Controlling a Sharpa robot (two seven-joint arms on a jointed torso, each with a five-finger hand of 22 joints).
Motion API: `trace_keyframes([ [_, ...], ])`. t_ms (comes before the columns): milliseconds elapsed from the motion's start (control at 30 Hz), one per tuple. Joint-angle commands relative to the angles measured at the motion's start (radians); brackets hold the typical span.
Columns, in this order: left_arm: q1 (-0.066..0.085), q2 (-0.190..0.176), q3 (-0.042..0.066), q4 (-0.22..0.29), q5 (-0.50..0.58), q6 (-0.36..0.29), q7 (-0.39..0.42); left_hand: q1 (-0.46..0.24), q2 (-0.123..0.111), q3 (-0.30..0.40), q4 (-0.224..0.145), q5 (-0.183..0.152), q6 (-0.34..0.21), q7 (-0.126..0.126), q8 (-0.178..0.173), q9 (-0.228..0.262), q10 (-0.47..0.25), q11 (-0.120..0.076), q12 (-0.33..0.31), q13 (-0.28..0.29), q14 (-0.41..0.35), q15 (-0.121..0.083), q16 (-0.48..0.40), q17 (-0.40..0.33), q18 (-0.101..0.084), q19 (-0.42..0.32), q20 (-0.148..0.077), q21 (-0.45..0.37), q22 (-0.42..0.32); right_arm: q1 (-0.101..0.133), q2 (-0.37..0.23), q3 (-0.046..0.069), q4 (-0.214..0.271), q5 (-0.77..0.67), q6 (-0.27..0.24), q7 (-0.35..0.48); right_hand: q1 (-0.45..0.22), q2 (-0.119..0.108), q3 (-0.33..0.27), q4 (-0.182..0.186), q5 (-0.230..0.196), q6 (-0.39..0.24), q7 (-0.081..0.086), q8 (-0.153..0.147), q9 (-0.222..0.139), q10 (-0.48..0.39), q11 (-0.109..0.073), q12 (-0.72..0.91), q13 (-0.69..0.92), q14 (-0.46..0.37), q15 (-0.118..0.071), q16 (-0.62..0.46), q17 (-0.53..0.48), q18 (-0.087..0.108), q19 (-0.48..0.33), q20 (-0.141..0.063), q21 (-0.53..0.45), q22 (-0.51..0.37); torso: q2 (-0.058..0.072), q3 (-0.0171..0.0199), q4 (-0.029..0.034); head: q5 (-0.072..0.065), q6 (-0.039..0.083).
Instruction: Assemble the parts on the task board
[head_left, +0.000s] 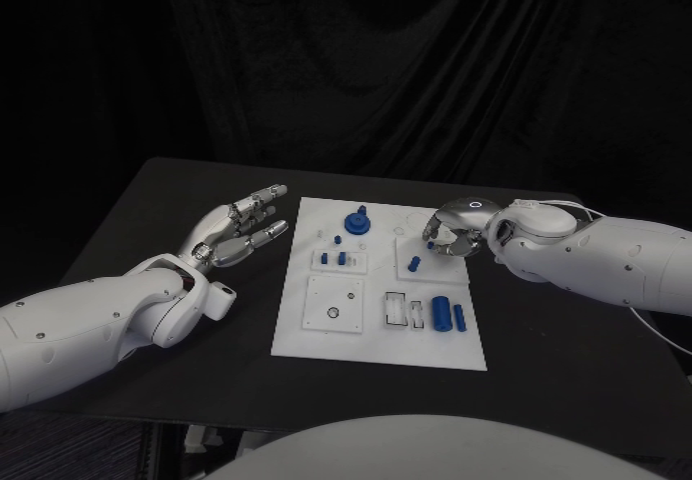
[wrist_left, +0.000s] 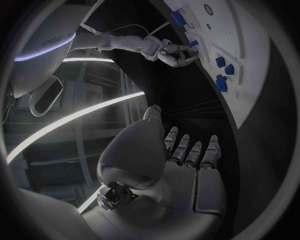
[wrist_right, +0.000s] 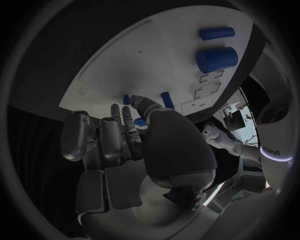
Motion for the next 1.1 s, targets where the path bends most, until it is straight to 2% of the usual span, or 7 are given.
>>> trace_keyframes([
  [33,-0.002,0.001,0.001,0.001,0.006,0.017,0.135,0.008,0.000,-0.003,-0.004,0.004,0.000,0.004,0.004,0.000,-0.001,0.007,0.006,0.002,0.002,0.009,0.004,0.002,0.014,0.006,0.000,0.006,0.003,-0.006,0.002,0.001,-0.005,-0.001,-0.017,0.005,0.007,-0.003,0.009,-0.001,-0.001,0.010,0.002,0.007,0.003,0.009,0.000,-0.008,-0.004,0.005,-0.006,0.006,0.001,0.001,0.006,-0.001,0.004,0.169,0.000,-0.0007,0.0008,0.000,0.000],
  [167,-0.002,0.001,0.001,0.001,0.006,0.020,0.133,0.010,0.001,-0.003,-0.004,0.006,-0.001,0.005,0.004,0.000,0.000,0.008,0.006,0.002,0.001,0.010,0.004,0.001,0.014,0.006,0.001,0.006,0.002,-0.012,0.006,0.001,-0.013,0.000,-0.024,0.008,0.009,-0.003,0.015,-0.005,-0.001,0.039,0.001,0.021,0.016,0.028,-0.003,-0.017,-0.018,0.006,-0.008,0.008,0.000,0.001,0.007,-0.003,0.004,0.169,0.001,-0.0004,0.0011,0.001,0.000],
  [233,-0.002,0.001,0.001,0.001,0.006,0.022,0.132,0.011,0.001,-0.002,-0.004,0.006,-0.001,0.005,0.004,0.000,0.000,0.008,0.006,0.002,0.002,0.010,0.004,0.002,0.013,0.007,0.001,0.006,0.003,-0.015,0.009,0.001,-0.017,0.000,-0.026,0.010,0.011,-0.002,0.017,-0.008,-0.002,0.059,0.003,0.032,0.028,0.051,-0.008,-0.016,-0.023,0.007,-0.011,0.009,-0.001,0.001,0.009,-0.005,0.007,0.170,0.001,-0.0015,0.0010,0.001,0.000],
  [600,-0.002,0.002,0.001,-0.002,0.006,0.031,0.125,0.016,0.004,-0.002,-0.004,0.007,0.011,0.013,0.006,0.002,0.002,0.013,0.009,0.002,0.007,0.014,0.005,0.002,0.011,0.013,0.002,0.009,0.011,-0.025,0.022,0.001,-0.034,0.000,-0.034,0.019,0.025,0.007,0.028,-0.020,-0.004,0.082,0.007,0.046,0.052,0.108,-0.021,-0.015,-0.035,0.009,-0.021,0.011,-0.002,0.000,0.012,-0.014,0.011,0.171,0.002,-0.0015,0.0006,0.001,0.000],
  [733,-0.002,0.003,0.001,-0.003,0.006,0.034,0.122,0.018,0.006,-0.003,-0.003,0.007,0.021,0.019,0.007,0.003,0.005,0.016,0.011,0.002,0.009,0.017,0.005,0.003,0.009,0.017,0.002,0.010,0.015,-0.027,0.024,0.001,-0.040,0.000,-0.048,0.023,0.032,0.012,0.033,-0.025,-0.004,0.091,0.008,0.051,0.061,0.128,-0.025,-0.016,-0.040,0.002,-0.024,0.002,-0.018,0.002,0.008,-0.017,0.004,0.169,0.002,-0.0015,0.0007,0.001,0.000],
  [1000,-0.002,0.004,0.001,-0.004,0.006,0.036,0.115,0.019,0.008,-0.004,-0.002,0.006,0.030,0.026,0.008,0.004,0.009,0.020,0.015,0.003,0.014,0.021,0.006,0.004,0.007,0.022,0.003,0.013,0.020,-0.028,0.021,0.001,-0.040,0.020,-0.094,0.045,0.073,0.032,0.043,-0.055,-0.014,0.149,0.009,0.084,0.101,0.221,-0.045,-0.021,-0.056,0.014,-0.043,0.005,-0.013,-0.002,0.020,-0.034,0.023,0.175,0.002,-0.0027,0.0014,0.002,0.000],
  [1100,-0.002,0.004,0.001,-0.004,0.006,0.037,0.113,0.020,0.009,-0.004,-0.001,0.006,0.032,0.028,0.008,0.004,0.010,0.022,0.016,0.003,0.016,0.022,0.007,0.004,0.006,0.025,0.003,0.014,0.024,-0.028,0.020,0.001,-0.039,0.023,-0.105,0.049,0.075,0.031,0.042,-0.057,-0.017,0.152,0.009,0.085,0.105,0.229,-0.046,-0.024,-0.058,0.015,-0.044,0.005,-0.013,-0.003,0.022,-0.036,0.025,0.175,0.002,-0.0030,0.0007,0.003,0.000],
])
